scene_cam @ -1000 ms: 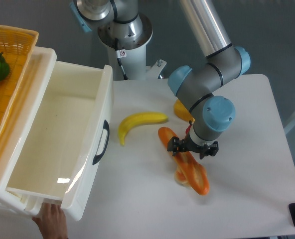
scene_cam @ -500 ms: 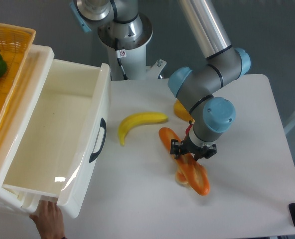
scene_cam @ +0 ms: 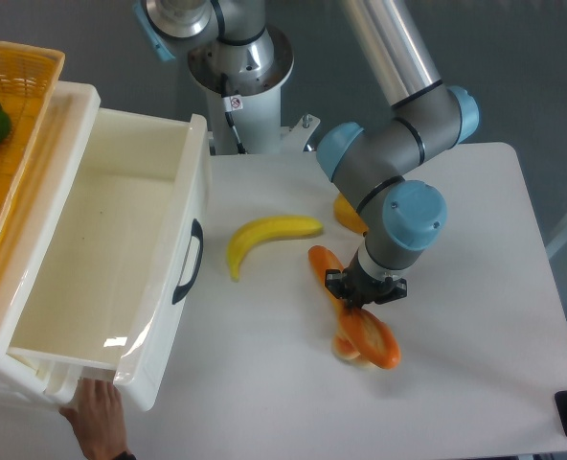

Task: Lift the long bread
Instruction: 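Close the gripper on the long bread's middle, then lift the gripped long bread up off the table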

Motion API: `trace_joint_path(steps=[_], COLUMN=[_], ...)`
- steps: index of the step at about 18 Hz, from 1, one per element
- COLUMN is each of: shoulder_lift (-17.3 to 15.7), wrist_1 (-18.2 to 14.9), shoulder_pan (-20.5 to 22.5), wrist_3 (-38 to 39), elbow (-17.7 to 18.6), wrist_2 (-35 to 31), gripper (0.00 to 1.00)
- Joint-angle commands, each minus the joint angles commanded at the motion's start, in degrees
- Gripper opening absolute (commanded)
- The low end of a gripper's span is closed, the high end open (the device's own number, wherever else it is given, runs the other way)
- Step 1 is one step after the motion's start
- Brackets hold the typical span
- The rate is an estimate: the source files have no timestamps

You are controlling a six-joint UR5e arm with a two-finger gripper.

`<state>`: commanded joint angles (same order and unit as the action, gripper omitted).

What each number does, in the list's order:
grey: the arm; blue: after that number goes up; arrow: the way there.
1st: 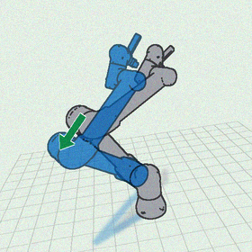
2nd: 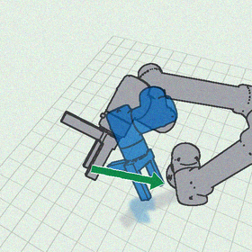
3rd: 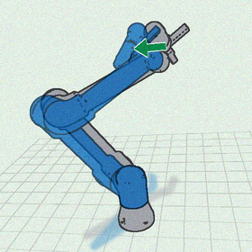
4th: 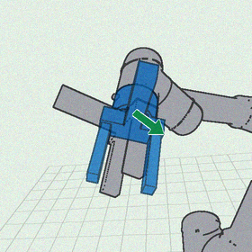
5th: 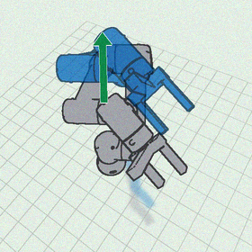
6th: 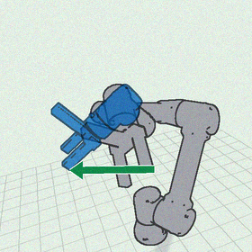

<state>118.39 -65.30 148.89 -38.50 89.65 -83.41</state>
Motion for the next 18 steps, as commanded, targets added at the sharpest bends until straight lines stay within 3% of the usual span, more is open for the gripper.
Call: trace_joint_path(steps=[5, 9, 13, 18], shoulder_lift=[-0.8, -2.9, -4.7, -5.9], wrist_1=[-5.3, -5.6, -9.1, -10.5], shoulder_pan=[-0.1, -0.7, -1.6, -1.7], wrist_3=[-0.5, -2.7, -9.2, -15.0], elbow=[-4.2, -5.4, -6.2, -6.1], wrist_2=[-0.1, 0.3, -0.1, -0.2], gripper=[0.00, 0.00, 0.00, 0.00])
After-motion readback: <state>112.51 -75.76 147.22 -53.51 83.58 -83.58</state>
